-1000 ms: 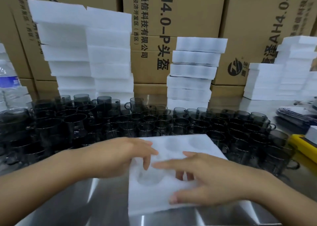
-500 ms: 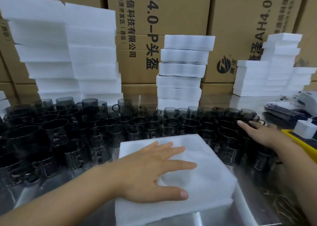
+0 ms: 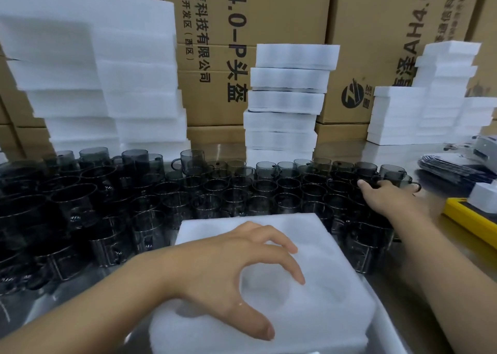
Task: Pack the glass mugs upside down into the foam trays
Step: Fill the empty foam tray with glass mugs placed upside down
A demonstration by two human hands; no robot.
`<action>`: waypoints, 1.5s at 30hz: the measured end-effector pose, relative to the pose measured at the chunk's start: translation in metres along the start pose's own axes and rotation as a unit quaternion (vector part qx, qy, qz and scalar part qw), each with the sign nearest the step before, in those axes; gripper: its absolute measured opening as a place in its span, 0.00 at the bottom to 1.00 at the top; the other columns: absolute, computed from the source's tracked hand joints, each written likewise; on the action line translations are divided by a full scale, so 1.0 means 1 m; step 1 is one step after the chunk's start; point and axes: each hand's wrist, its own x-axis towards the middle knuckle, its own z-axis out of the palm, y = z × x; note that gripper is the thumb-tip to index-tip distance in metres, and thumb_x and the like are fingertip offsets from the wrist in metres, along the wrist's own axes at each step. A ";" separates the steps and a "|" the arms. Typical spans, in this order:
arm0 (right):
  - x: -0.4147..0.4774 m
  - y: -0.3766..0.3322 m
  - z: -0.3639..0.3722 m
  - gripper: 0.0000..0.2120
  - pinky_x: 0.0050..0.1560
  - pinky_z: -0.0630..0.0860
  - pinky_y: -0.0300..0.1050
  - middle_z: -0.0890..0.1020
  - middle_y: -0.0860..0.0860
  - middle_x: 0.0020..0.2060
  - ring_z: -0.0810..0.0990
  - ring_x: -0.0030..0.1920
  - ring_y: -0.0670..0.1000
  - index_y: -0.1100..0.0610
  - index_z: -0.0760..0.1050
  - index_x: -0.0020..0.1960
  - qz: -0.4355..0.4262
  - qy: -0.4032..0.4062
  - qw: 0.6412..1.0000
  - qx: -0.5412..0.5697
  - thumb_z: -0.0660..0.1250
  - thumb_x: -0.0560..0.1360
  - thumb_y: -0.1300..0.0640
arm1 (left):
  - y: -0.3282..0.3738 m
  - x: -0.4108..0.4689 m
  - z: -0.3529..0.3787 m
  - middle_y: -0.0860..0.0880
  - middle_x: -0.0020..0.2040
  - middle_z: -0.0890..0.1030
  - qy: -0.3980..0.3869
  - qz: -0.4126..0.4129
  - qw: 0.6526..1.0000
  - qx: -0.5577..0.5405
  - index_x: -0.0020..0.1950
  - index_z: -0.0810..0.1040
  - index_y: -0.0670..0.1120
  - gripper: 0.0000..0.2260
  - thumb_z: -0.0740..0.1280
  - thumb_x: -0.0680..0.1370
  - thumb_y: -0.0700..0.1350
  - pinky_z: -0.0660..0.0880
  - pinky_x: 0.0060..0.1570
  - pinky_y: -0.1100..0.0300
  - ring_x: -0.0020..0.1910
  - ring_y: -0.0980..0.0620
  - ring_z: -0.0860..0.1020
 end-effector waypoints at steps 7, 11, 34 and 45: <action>-0.005 -0.027 0.011 0.39 0.68 0.60 0.61 0.57 0.60 0.74 0.57 0.71 0.68 0.57 0.59 0.75 0.020 0.015 0.999 0.036 0.49 0.76 0.31 | -0.004 0.009 -0.009 0.70 0.64 0.68 -0.008 -0.015 0.999 -0.037 0.61 0.74 0.67 0.22 0.74 0.69 0.58 0.58 0.71 0.59 0.68 0.67 0.61; -0.008 -0.035 0.011 0.33 0.68 0.60 0.60 0.57 0.62 0.74 0.57 0.72 0.67 0.59 0.59 0.75 -0.011 0.003 0.997 0.083 0.53 0.79 0.39 | -0.008 0.019 -0.026 0.70 0.60 0.76 -0.018 -0.045 0.995 -0.082 0.59 0.78 0.65 0.17 0.71 0.70 0.56 0.65 0.67 0.63 0.62 0.70 0.70; -0.065 -0.017 -0.035 0.05 0.35 0.67 0.36 0.78 0.37 0.26 0.74 0.27 0.35 0.48 0.81 0.37 -0.383 -0.189 0.904 -0.003 0.77 0.65 0.53 | -0.046 0.023 -0.010 0.45 0.49 0.85 0.147 -0.007 0.920 -0.364 0.49 0.86 0.49 0.12 0.66 0.73 0.38 0.73 0.53 0.67 0.53 0.52 0.82; -0.068 -0.002 -0.065 0.10 0.31 0.69 0.34 0.83 0.45 0.33 0.77 0.30 0.40 0.47 0.83 0.33 -0.392 -0.106 0.905 0.126 0.79 0.56 0.44 | -0.054 0.025 -0.011 0.46 0.48 0.85 0.163 0.007 0.896 -0.413 0.49 0.86 0.49 0.12 0.68 0.69 0.44 0.75 0.50 0.64 0.51 0.52 0.82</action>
